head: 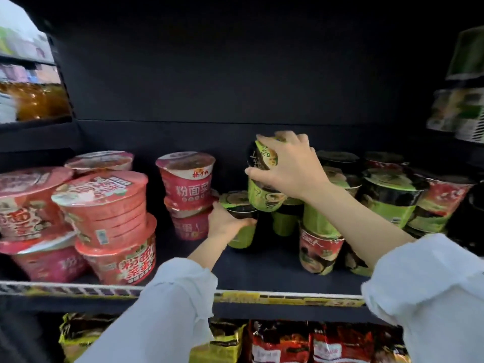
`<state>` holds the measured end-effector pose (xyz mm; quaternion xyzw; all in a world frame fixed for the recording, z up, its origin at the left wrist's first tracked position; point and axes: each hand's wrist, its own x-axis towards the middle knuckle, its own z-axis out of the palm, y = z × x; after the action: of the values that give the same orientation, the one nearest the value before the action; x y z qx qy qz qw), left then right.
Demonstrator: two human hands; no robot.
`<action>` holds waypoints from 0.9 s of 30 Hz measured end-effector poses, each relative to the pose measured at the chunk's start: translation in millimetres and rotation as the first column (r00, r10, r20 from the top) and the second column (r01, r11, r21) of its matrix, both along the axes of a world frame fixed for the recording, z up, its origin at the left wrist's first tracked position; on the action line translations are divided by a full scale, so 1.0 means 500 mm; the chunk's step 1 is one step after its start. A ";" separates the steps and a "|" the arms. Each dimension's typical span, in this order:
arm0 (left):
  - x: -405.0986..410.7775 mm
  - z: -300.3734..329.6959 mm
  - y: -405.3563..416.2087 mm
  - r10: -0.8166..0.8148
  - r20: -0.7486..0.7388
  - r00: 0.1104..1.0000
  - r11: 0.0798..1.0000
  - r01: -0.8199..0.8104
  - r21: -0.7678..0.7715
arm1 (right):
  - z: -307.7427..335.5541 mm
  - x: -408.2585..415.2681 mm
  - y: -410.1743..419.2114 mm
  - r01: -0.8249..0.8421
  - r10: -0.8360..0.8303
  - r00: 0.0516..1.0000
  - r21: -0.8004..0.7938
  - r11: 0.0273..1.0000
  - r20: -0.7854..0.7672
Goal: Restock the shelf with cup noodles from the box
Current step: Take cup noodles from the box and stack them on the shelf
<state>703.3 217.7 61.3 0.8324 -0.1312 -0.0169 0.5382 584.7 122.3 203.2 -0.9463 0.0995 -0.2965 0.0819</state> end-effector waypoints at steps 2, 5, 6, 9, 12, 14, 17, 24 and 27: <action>0.022 -0.010 -0.015 -0.025 -0.021 0.999 1.000 0.025 0.010 | -0.011 0.025 0.005 0.037 -0.037 0.999 -0.006 0.999 -0.012; 0.042 -0.025 -0.031 -0.080 -0.054 0.995 0.996 0.082 0.035 | -0.024 0.059 0.009 0.081 -0.081 0.996 -0.005 0.997 -0.034; 0.048 -0.030 -0.035 -0.095 -0.048 0.994 0.994 0.097 0.044 | -0.027 0.070 0.011 0.089 -0.089 0.995 -0.003 0.996 -0.037; 0.073 -0.037 -0.050 -0.127 -0.020 0.992 0.990 0.128 0.065 | -0.027 0.102 0.017 0.102 -0.102 0.994 -0.002 0.995 -0.027; 0.088 -0.032 -0.060 -0.150 -0.048 0.988 0.979 0.155 0.134 | -0.024 0.134 0.018 0.100 -0.100 0.995 -0.017 0.995 -0.018; 0.095 -0.032 -0.056 -0.183 -0.052 0.982 0.961 0.189 0.200 | -0.024 0.155 0.016 0.096 -0.098 0.995 -0.039 0.995 -0.032; 0.103 -0.031 -0.035 -0.254 0.012 0.967 0.932 0.242 0.269 | -0.024 0.193 0.008 0.077 -0.079 0.994 -0.030 0.997 -0.079; 0.115 0.022 0.008 -0.229 0.060 0.972 0.973 0.227 0.040 | -0.027 0.266 -0.022 0.024 -0.030 0.944 -0.024 0.999 -0.328; 0.110 0.034 0.015 -0.263 0.053 0.963 0.965 0.262 0.030 | -0.052 0.270 -0.022 0.033 -0.073 0.932 -0.118 0.992 -0.356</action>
<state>758.5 225.2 78.4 0.8139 -0.2552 -0.0658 0.5179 719.7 111.1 177.3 -0.9846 0.1216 -0.1255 0.0018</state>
